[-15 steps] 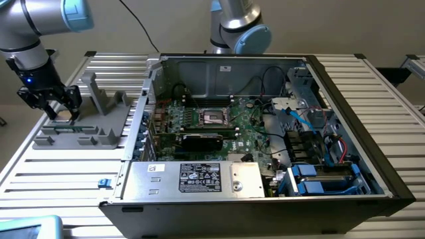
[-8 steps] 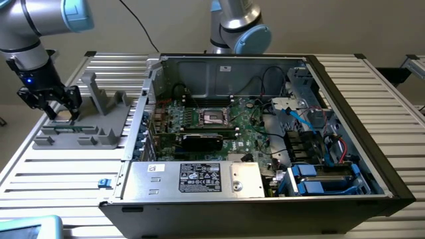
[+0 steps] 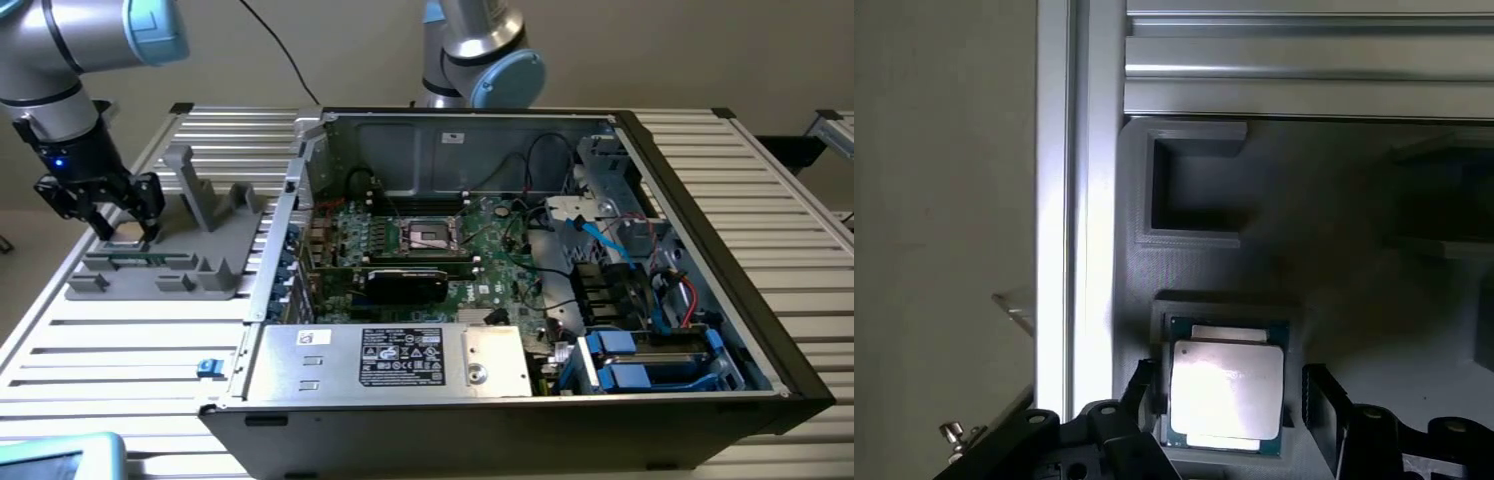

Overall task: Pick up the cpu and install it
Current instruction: 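Pick up the cpu and move it towards the insertion slot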

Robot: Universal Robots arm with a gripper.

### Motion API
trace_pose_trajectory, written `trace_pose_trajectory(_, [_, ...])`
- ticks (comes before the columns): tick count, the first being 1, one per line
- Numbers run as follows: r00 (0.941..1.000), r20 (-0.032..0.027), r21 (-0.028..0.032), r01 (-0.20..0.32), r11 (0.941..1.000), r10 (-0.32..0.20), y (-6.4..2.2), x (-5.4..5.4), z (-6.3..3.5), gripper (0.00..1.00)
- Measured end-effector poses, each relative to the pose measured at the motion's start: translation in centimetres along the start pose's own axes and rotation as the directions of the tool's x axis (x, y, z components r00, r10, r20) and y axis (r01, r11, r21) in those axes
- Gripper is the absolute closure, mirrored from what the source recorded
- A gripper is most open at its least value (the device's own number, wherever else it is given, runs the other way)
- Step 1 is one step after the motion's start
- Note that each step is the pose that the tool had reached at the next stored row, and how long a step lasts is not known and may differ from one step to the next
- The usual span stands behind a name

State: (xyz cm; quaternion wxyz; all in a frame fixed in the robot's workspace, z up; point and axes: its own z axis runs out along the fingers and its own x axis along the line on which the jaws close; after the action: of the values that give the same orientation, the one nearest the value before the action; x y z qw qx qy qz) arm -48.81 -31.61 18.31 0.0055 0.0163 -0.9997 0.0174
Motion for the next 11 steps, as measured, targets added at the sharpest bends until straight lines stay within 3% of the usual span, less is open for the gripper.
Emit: trace_pose_trajectory(11, [1.0,-0.0003,-0.002,0.0,1.0,0.0,0.01,-0.1,-0.05,0.31])
